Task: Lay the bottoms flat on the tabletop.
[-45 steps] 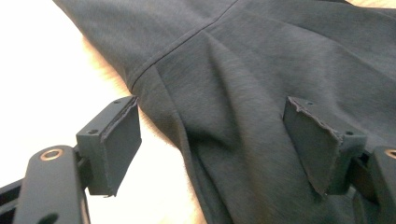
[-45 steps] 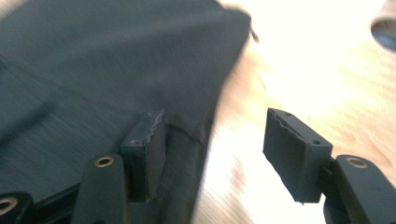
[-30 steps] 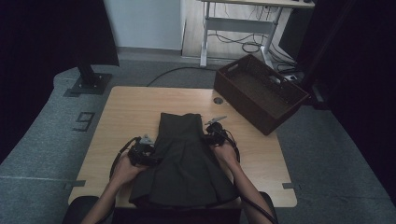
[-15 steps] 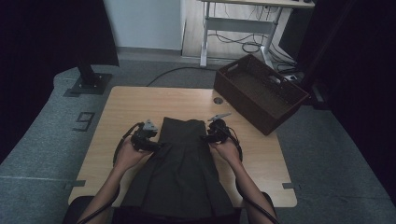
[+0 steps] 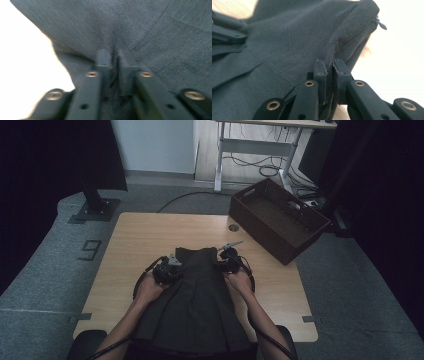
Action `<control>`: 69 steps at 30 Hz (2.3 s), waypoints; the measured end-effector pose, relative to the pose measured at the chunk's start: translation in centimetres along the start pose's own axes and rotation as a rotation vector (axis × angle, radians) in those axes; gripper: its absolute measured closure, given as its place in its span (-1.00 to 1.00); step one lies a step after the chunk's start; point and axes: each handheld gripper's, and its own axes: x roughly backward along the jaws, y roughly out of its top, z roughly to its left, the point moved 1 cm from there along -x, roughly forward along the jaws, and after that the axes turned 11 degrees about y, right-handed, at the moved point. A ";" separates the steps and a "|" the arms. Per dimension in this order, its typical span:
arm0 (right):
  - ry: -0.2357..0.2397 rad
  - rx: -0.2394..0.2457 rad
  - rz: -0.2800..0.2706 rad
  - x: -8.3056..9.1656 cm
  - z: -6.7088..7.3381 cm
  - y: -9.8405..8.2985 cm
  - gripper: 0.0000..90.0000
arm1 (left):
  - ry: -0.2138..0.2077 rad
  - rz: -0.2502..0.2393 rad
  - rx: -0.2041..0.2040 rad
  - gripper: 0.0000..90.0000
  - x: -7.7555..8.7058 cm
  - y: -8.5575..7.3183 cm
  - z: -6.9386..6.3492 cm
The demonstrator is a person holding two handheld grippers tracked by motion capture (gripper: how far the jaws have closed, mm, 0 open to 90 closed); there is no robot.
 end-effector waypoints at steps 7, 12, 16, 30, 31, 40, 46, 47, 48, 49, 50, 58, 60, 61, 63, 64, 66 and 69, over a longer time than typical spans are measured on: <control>0.025 0.064 -0.100 2.0 1.8 2.5 0.84 | 0.026 -0.164 0.117 0.87 4.3 0.1 2.4; 0.037 0.026 -0.020 -2.1 0.1 2.2 0.82 | 0.038 -0.035 0.147 0.21 2.5 -1.9 3.0; 0.032 0.012 0.003 -3.9 -0.8 0.7 0.75 | 0.049 -0.010 0.169 -0.17 2.0 -3.0 2.6; -0.103 0.048 -0.001 -2.7 -1.5 -0.3 -0.23 | -0.060 0.006 0.224 -0.57 4.7 -6.3 1.4; -0.106 0.045 0.003 -2.8 -1.5 -0.6 -0.23 | -0.062 0.016 0.219 -0.57 4.6 -6.6 1.2; -0.125 0.029 -0.009 -1.7 -1.5 -2.0 -0.24 | -0.035 0.052 0.187 -0.63 2.7 -6.4 1.4; -0.131 -0.007 -0.029 -0.3 -1.9 -3.5 -0.25 | -0.071 0.057 0.202 -0.66 1.4 -5.5 2.7; -0.125 -0.017 -0.036 -0.2 -2.0 -3.7 -0.26 | -0.063 0.051 0.190 -0.66 1.6 -5.2 2.8; -0.117 -0.030 -0.040 -0.1 -2.2 -3.8 -0.28 | -0.051 0.037 0.189 -0.65 1.9 -4.9 2.9; -0.111 -0.042 -0.043 -0.1 -2.3 -3.8 -0.29 | -0.047 0.017 0.197 -0.63 2.5 -4.6 2.9; -0.110 -0.042 -0.045 -0.1 -2.4 -3.9 -0.30 | -0.066 -0.014 0.214 -0.63 3.2 -4.3 3.0; -0.109 -0.038 -0.041 -0.2 -2.5 -3.8 -0.35 | -0.140 -0.027 0.158 -0.93 4.6 -4.3 0.0; -0.111 -0.039 -0.047 -0.2 -2.5 -3.9 -0.36 | -0.108 0.024 0.145 -1.00 3.7 -5.0 -0.3; -0.112 -0.039 -0.048 -0.2 -2.5 -3.9 -0.36 | -0.106 0.040 0.153 -1.00 3.2 -5.4 -0.3; -0.111 -0.039 -0.046 -0.2 -2.5 -3.8 -0.37 | -0.097 0.068 0.183 -1.00 2.5 -5.9 -0.2; -0.111 -0.040 -0.045 -0.2 -2.5 -3.8 -0.38 | -0.100 0.082 0.190 -1.00 2.3 -6.0 -0.2; -0.113 -0.040 -0.046 -0.2 -2.6 -3.8 -0.39 | -0.092 0.085 0.175 -1.00 2.4 -5.9 -0.3; -0.114 -0.042 -0.046 -0.2 -2.6 -3.8 -0.39 | -0.049 0.040 0.145 -1.00 3.1 -4.9 0.0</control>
